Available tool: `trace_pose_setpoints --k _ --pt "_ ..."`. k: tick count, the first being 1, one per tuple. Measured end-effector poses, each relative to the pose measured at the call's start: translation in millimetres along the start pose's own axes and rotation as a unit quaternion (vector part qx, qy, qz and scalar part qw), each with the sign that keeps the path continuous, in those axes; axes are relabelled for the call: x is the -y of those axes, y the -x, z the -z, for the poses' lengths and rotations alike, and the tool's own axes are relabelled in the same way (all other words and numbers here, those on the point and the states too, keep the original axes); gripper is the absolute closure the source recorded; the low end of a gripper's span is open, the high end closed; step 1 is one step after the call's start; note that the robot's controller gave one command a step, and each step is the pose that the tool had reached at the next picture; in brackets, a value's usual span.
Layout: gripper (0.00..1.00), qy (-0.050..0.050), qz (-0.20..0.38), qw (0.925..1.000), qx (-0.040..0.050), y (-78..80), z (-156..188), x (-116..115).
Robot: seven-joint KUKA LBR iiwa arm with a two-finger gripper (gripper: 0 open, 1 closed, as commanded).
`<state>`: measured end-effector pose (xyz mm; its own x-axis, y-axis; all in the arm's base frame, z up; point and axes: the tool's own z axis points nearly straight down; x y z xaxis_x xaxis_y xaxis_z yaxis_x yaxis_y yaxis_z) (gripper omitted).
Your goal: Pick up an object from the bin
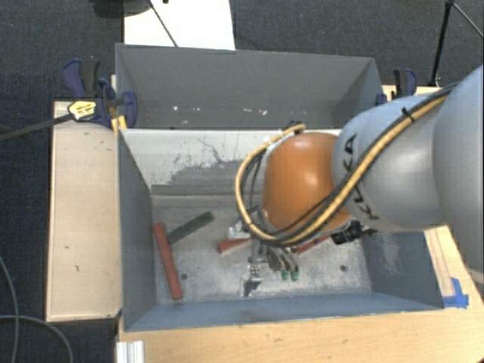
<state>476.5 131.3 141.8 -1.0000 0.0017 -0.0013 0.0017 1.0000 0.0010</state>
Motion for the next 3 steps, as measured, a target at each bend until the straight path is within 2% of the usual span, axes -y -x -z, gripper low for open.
trace_pose_setpoints --k 1,2,3 --pt "0.0 0.0 0.01 0.9999 0.0023 45.9 -31.5 11.0" --pt "1.0 0.0 0.001 1.0 0.0004 35.9 -58.5 22.2" --pt "1.0 0.0 0.0 1.0 0.0004 35.9 -58.5 22.1"
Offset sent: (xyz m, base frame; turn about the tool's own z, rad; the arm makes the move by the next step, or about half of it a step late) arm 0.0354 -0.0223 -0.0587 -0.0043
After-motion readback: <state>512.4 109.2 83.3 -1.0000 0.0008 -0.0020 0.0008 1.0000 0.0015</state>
